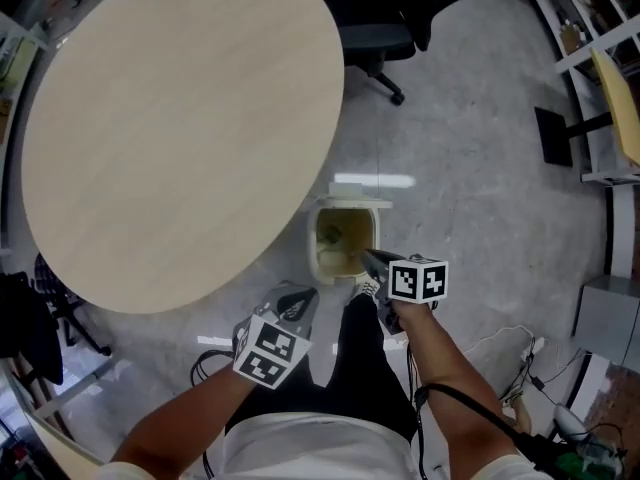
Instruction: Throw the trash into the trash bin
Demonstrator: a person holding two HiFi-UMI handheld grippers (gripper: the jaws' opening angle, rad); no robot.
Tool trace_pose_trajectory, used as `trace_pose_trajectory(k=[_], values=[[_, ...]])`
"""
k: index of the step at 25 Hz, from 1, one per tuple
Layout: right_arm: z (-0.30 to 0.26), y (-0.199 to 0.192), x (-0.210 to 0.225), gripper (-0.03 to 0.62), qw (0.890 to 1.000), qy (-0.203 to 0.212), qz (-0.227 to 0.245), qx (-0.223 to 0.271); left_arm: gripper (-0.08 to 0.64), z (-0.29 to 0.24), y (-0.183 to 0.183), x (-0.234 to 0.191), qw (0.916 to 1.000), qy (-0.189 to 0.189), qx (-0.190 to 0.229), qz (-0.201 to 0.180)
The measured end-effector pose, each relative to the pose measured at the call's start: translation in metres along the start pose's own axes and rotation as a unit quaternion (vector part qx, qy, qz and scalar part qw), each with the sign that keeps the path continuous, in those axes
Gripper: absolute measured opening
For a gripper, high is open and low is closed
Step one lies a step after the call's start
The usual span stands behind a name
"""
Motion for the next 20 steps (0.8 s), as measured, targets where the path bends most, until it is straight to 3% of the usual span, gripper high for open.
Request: trace_pose_trajectory(k=[5,11,15,20], values=[[0.078,0.040,-0.093,0.002,0.993,0.052,0.046,0.093,0.006,0.055,0.049,-0.008,0.9982,-0.005,0.060,0.004],[0.147,0.060,-0.189,0.002,0.977,0.023,0.136,0.162,0.006,0.109,0.101,-0.029,0.9903,0.013,0.132,0.042],[0.174,0.065,-0.217,0.002,0.962,-0.006,0.210,0.175,0.007,0.139,0.123,-0.030,0.9843,0.023,0.165,0.059],[0.203,0.071,-0.236,0.002,0.954,0.021,0.241,0.176,0.008,0.168,0.132,-0.010,0.9765,0.045,0.195,0.081]])
Point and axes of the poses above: the fingertips, and each gripper's own axes: z backward along the fingers, x to its right, y out of its top, the point moved 3 cm from there along z, backward along the fingers, and after that the axes turned 13 degrees about y, right-handed, at the moved point
